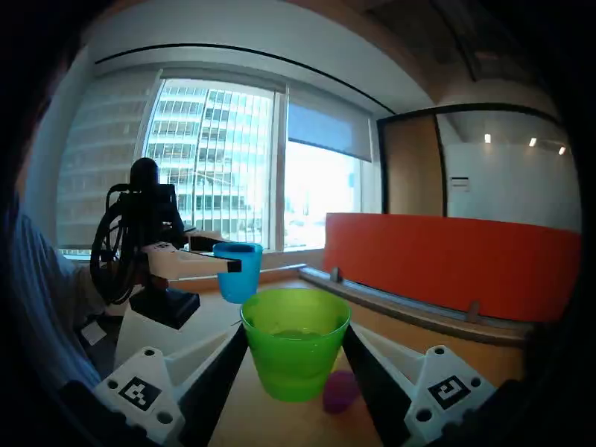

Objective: Pour water

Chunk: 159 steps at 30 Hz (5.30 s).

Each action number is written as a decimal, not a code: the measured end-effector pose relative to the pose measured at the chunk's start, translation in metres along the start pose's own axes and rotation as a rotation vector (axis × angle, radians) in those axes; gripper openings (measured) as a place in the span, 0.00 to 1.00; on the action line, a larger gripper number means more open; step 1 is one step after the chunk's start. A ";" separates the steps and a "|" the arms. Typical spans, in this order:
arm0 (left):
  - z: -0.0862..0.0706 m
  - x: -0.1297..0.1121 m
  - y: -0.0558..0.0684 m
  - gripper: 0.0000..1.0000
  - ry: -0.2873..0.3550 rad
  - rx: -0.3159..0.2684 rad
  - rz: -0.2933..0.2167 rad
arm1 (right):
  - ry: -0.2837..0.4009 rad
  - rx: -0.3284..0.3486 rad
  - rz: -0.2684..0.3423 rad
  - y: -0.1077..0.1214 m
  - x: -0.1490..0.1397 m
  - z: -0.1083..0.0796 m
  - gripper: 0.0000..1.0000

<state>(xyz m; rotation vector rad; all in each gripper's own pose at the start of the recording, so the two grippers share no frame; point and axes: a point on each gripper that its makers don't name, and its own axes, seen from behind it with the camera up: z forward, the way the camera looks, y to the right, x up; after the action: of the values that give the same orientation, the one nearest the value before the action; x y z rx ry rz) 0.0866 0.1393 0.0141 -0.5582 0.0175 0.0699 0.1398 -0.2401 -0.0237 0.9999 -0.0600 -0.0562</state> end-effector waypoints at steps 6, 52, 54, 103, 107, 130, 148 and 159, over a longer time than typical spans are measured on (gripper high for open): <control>-0.006 -0.022 0.000 0.89 -0.034 -0.006 0.009 | -0.014 -0.016 0.003 0.009 -0.004 -0.009 0.88; 0.007 -0.208 0.046 0.90 -0.483 -0.242 0.104 | -0.423 0.112 -0.009 0.014 -0.155 -0.008 0.88; 0.009 -0.213 0.047 0.89 -0.501 -0.255 0.110 | -0.445 0.120 -0.013 0.014 -0.163 -0.008 0.88; -0.027 -0.263 0.049 0.97 -0.634 -0.299 0.039 | -0.562 0.115 -0.025 0.011 -0.237 0.004 0.89; -0.030 -0.262 0.050 0.97 -0.633 -0.292 0.035 | -0.558 0.110 -0.021 0.011 -0.238 0.002 0.90; -0.056 -0.228 0.034 0.97 -0.530 -0.143 0.000 | -0.541 -0.044 0.003 0.022 -0.228 -0.066 1.00; -0.071 -0.178 -0.018 0.97 -0.303 0.170 0.025 | -0.373 -0.309 0.072 0.058 -0.176 -0.100 1.00; -0.077 -0.139 -0.033 0.97 -0.136 0.319 0.035 | -0.232 -0.542 0.050 0.093 -0.145 -0.114 0.99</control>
<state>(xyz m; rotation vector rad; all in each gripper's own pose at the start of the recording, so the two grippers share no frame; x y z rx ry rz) -0.0498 0.0624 -0.0286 -0.2335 -0.0924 0.1367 0.0054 -0.0835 -0.0108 0.4467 -0.2680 -0.1344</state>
